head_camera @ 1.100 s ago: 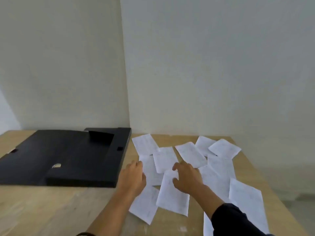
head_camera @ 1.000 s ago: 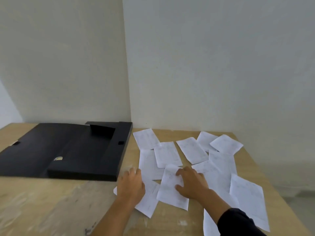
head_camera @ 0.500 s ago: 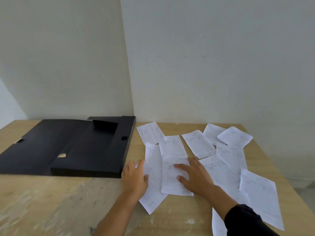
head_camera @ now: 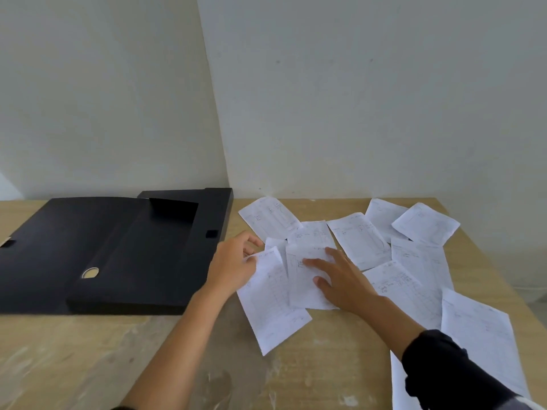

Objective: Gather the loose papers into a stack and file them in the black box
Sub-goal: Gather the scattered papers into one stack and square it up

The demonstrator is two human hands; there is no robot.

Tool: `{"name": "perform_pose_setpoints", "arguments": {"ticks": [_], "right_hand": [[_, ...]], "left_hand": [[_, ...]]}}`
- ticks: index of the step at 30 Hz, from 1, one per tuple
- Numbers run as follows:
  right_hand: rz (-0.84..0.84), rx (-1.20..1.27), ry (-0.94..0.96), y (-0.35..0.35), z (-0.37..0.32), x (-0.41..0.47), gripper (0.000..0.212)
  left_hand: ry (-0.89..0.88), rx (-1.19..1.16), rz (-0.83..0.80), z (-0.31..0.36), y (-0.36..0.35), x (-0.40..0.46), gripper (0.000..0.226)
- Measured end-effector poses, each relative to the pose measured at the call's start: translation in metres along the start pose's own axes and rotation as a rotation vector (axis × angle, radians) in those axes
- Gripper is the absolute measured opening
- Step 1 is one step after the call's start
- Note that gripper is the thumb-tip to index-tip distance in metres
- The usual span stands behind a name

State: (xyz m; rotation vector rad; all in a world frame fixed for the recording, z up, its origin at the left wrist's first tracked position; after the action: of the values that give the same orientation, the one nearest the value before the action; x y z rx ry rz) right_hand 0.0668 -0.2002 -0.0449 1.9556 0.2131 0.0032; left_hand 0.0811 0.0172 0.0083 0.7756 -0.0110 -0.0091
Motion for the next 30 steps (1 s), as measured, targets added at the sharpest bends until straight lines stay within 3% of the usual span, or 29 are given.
{"name": "perform_pose_setpoints", "arguments": {"ticks": [11,16,21,26,28,30], "right_hand": [[-0.025,-0.008,0.007,0.017,0.004,0.027,0.041],[0.058,0.181,-0.041,0.020,0.003,0.034,0.043],[0.227,0.350,-0.260,0.018,-0.006,0.036,0.039],[0.123,0.162,-0.420,0.010,-0.030,0.031,0.087],[0.091,0.135,-0.471,0.010,-0.037,0.034,0.093],[0.069,0.169,-0.523,0.011,-0.038,0.037,0.092]], "left_hand": [[0.163,-0.423,-0.058,0.013,0.005,0.050,0.022],[0.155,-0.300,-0.048,0.009,-0.025,0.065,0.023],[0.113,-0.222,0.061,-0.005,-0.061,0.064,0.020],[0.088,-0.009,0.189,-0.011,-0.075,0.057,0.050],[0.116,0.016,0.177,-0.010,-0.076,0.058,0.056],[0.112,0.038,0.165,-0.007,-0.074,0.059,0.048]]}}
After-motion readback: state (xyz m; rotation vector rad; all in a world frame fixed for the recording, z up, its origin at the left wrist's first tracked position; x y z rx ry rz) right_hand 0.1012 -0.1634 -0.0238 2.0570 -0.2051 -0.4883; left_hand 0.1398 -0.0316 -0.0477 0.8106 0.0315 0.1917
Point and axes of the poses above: each hand's wrist, its own x-axis towards the middle knuckle, its own y-axis out of the back of the hand, z = x × y, the point moved 1 cm from there along x, towards the middle knuckle
